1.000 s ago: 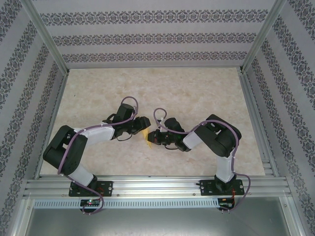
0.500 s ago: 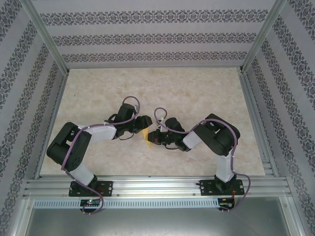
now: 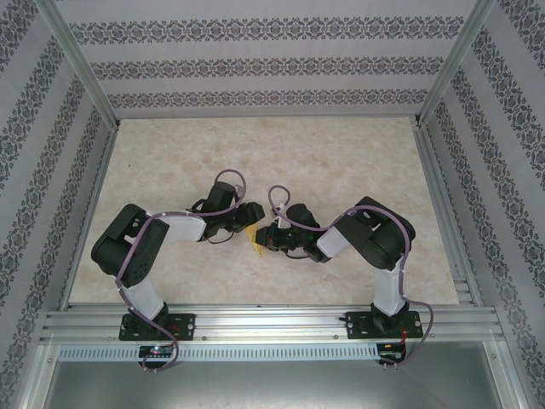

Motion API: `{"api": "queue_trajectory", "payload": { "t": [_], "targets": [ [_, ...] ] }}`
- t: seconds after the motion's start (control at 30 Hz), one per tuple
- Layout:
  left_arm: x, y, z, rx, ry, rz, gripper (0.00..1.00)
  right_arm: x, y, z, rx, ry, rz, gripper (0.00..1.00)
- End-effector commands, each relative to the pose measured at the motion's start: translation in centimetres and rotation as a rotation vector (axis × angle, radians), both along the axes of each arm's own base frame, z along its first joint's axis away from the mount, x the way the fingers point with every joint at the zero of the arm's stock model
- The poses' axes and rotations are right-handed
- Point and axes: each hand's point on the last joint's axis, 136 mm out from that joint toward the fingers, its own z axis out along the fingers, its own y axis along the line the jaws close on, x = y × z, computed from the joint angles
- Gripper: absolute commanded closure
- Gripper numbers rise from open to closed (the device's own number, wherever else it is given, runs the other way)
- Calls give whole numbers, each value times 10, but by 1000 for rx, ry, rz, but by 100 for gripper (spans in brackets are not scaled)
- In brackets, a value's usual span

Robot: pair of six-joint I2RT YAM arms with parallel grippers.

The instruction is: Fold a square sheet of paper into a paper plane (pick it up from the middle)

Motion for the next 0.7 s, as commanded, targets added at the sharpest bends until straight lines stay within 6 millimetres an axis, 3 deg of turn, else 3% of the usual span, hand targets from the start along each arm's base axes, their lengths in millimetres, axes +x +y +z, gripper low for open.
{"api": "queue_trajectory", "payload": {
  "t": [0.0, 0.17, 0.37, 0.5, 0.67],
  "targets": [
    [5, 4, -7, 20, -22, 14, 46, -1, -16, -22, -64, 49, -55, 90],
    [3, 5, -14, 36, -5, 4, 46, -3, -21, -20, -70, 77, -87, 84],
    [0, 5, -17, 40, 4, -12, 46, -9, -26, -19, -106, 99, -90, 87],
    [-1, 6, -19, 48, 10, -13, 46, -18, -25, -25, -161, 111, -60, 93],
    [-3, 7, -20, 56, 20, -11, 47, -30, -33, -45, -307, 133, -33, 94]
  ]
}}
